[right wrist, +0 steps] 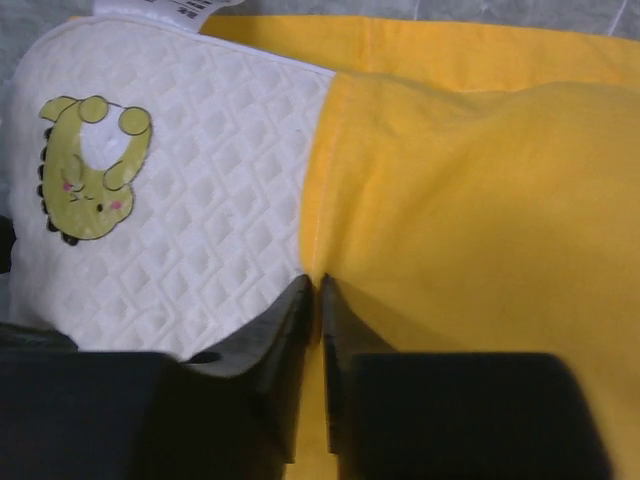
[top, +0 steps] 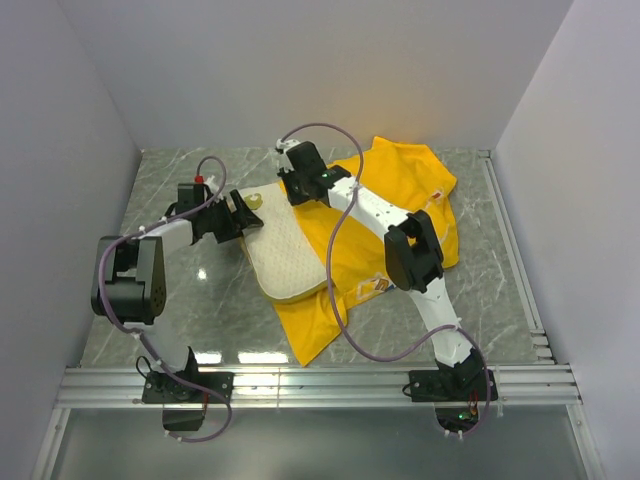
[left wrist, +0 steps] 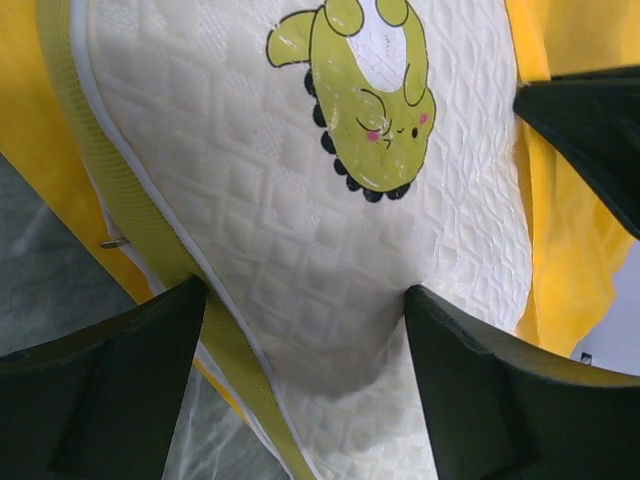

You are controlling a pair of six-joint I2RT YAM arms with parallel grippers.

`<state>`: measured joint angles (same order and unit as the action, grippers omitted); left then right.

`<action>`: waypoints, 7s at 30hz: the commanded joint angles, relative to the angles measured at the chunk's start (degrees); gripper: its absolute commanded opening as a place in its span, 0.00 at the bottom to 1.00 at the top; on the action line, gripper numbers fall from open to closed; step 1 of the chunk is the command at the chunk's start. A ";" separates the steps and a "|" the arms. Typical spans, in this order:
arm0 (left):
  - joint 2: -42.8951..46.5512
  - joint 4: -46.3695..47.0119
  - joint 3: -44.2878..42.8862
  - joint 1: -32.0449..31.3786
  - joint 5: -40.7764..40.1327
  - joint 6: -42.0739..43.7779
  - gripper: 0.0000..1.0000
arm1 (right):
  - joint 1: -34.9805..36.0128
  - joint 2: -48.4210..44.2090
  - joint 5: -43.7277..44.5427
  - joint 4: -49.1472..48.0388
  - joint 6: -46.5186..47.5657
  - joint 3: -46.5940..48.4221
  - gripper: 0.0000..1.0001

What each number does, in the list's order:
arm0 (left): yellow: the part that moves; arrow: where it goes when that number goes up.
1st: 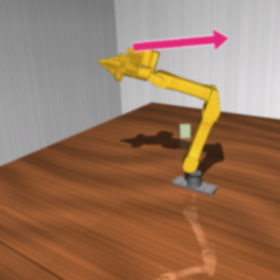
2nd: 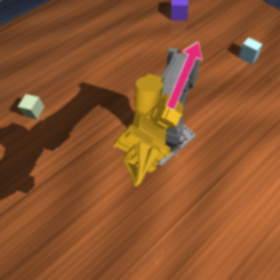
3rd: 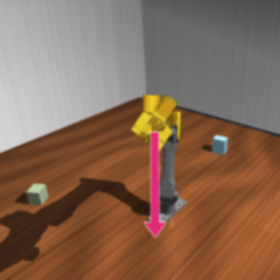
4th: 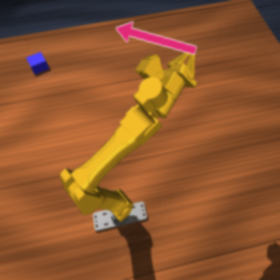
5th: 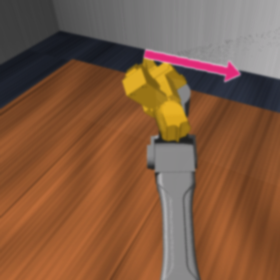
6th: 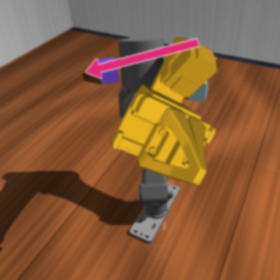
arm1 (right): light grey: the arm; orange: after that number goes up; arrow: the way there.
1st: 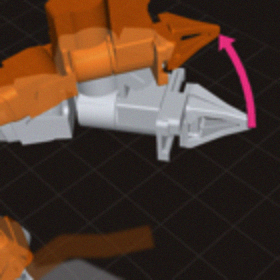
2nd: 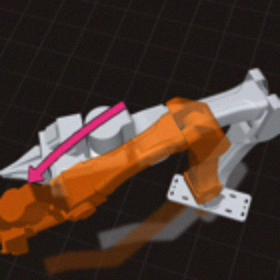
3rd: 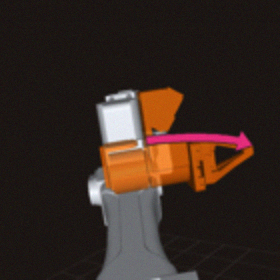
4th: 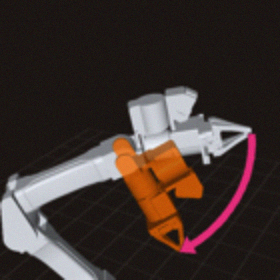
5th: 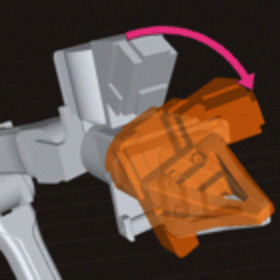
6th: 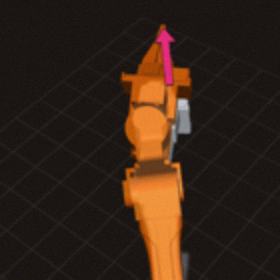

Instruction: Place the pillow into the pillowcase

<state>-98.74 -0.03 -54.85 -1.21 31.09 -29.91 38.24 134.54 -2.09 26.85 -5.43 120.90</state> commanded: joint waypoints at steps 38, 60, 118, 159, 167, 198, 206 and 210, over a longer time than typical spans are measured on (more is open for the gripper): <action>17.67 1.56 8.44 3.06 13.04 -3.93 0.69 | -11.95 -59.64 -15.68 -6.23 -15.06 -56.73 0.63; 16.66 6.70 18.02 -15.66 1.95 -18.95 0.91 | -10.92 -51.41 -25.51 -22.63 -24.98 -83.02 0.83; 13.92 -6.12 12.57 5.44 5.12 6.89 0.14 | -16.79 -22.49 -7.38 15.33 -0.10 -18.25 0.52; 6.68 -38.62 -6.77 -14.26 1.15 55.12 0.67 | -14.95 -51.12 -27.00 44.52 34.36 -45.16 0.62; 14.81 -41.46 -14.83 -7.84 4.77 59.36 0.84 | -16.27 -48.52 -18.75 23.61 21.17 -32.93 0.68; 12.17 -30.21 -9.40 -14.43 -6.91 46.80 0.81 | -13.90 -26.19 -12.42 16.22 3.68 -17.21 0.59; 10.58 -28.89 -7.92 -14.52 -16.48 43.62 0.87 | -13.63 -12.64 -12.41 15.43 1.56 -9.29 0.61; 8.92 -28.18 -6.32 -14.61 -17.73 43.45 0.88 | -13.37 -6.94 -13.99 15.16 1.21 -7.09 0.62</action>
<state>-88.58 -29.63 -62.30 -15.53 16.43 15.09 24.47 127.11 -15.49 42.37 -3.05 108.55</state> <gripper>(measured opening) 0.885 0.625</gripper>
